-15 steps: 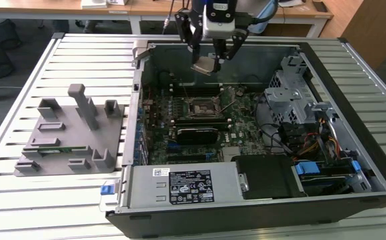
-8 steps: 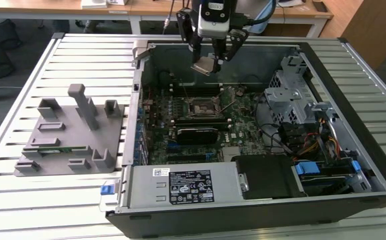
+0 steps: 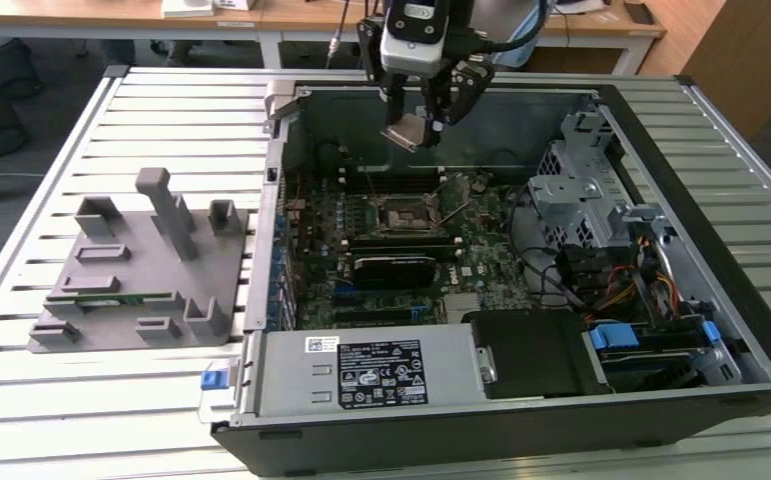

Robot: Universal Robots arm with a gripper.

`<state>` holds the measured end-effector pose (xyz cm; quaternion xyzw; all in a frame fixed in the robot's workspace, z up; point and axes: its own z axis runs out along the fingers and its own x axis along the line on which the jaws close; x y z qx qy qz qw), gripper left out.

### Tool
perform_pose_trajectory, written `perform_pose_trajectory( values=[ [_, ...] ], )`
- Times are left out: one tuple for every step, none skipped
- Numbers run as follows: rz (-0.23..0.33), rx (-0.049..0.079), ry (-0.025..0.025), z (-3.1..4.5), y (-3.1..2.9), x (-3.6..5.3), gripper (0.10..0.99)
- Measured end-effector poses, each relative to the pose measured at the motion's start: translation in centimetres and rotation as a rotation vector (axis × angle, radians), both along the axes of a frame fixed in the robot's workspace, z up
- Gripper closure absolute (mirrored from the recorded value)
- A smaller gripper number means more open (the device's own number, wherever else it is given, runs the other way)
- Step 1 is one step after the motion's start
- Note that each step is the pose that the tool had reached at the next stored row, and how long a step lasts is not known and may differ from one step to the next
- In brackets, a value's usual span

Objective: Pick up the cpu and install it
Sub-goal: 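Place the cpu into insertion slot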

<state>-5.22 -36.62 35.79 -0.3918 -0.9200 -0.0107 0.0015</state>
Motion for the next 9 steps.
perform_pose_trajectory(
  values=[
    [-0.014,-0.001,0.0000,0.00,0.01,0.00,0.553],
    [-0.027,-0.001,0.0000,-0.01,0.01,0.00,0.553],
    [-0.039,-0.002,0.0000,-0.01,0.02,0.00,0.553],
    [-0.053,-0.002,0.0000,-0.02,0.02,0.00,0.553],
    [-0.066,-0.003,0.0000,-0.03,0.03,0.00,0.553],
    [-0.079,-0.003,0.0000,-0.04,0.03,0.00,0.553],
    [-0.093,-0.004,0.0000,-0.04,0.04,0.00,0.553],
    [-0.106,-0.005,0.0000,-0.05,0.04,0.00,0.553],
    [-0.120,-0.005,0.0000,-0.05,0.05,0.00,0.553]
  ],
)
